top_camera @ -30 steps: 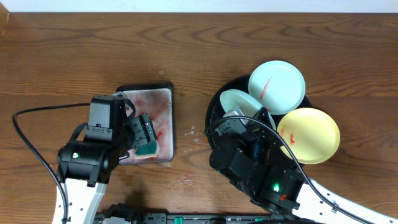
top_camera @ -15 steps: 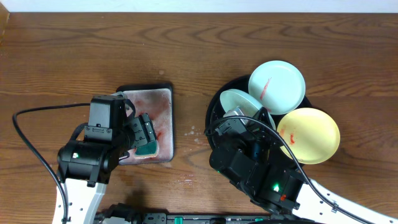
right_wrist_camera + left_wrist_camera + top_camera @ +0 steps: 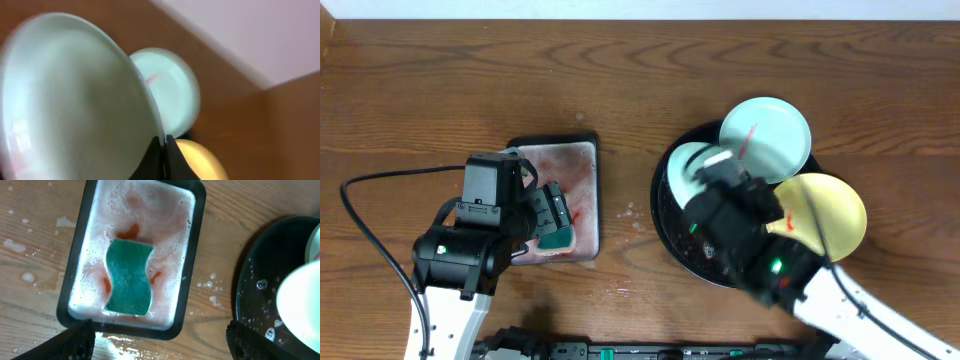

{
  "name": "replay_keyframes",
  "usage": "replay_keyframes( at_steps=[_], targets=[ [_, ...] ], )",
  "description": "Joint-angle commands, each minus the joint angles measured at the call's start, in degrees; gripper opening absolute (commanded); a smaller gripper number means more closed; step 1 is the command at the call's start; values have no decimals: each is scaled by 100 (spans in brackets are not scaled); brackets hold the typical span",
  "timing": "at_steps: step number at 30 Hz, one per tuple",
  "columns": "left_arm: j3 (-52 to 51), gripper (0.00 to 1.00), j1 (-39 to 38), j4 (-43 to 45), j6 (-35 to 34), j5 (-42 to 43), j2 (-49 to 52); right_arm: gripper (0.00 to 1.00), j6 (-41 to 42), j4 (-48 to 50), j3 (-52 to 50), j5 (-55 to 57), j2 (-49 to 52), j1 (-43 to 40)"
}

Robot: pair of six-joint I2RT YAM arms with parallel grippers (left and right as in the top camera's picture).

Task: Clean dirty plates on tray and stack at the side
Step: 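Carry the pale green plate right and set it on the table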

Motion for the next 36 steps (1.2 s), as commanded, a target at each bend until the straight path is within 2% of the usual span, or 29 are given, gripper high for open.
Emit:
replay_keyframes(
  at_steps=[1, 6, 7, 10, 12, 18, 24, 27, 28, 29, 30, 32, 34, 36],
  targets=[
    [0, 84, 24, -9, 17, 35, 26, 1, 1274, -20, 146, -2754, -50, -1189],
    [0, 84, 24, -11, 17, 35, 26, 1, 1449, 28, 452, -5101, -297, -3143],
    [0, 84, 24, -11, 17, 35, 26, 1, 1423, 20, 525, -5458, -317, -3816],
    [0, 84, 24, -11, 17, 35, 26, 1, 1445, 26, 529, -5637, -267, -5381],
    [0, 84, 24, -9, 17, 35, 26, 1, 1884, 76, 529, -5635, -83, -6588],
    [0, 84, 24, -9, 17, 35, 26, 1, 2800, 769, 527, -5549, 758, -8544],
    [0, 84, 24, -11, 17, 35, 26, 1, 2758, 1064, 527, -4741, 1963, -9184],
    [0, 84, 24, -9, 17, 35, 26, 1, 2505, 1078, 527, -4789, 2549, -9278],
    [0, 84, 24, -11, 17, 35, 26, 5, 2358, 1106, 529, -4907, 2590, -9274],
    [0, 84, 24, -9, 17, 35, 26, 27, 2192, 1172, 531, -5053, 2555, -9245],
    [0, 84, 24, -11, 17, 35, 26, 31, 2179, 1198, 538, -5115, 2518, -9230],
    [0, 84, 24, -11, 17, 35, 26, 47, 1895, 1270, 592, -5619, 2144, -9090],
    [0, 84, 24, -11, 17, 35, 26, 52, 1539, 1147, 601, -6334, 1558, -8896],
    [0, 84, 24, -11, 17, 35, 26, 52, 1484, 623, 601, -6553, 1012, -8638]
  ],
)
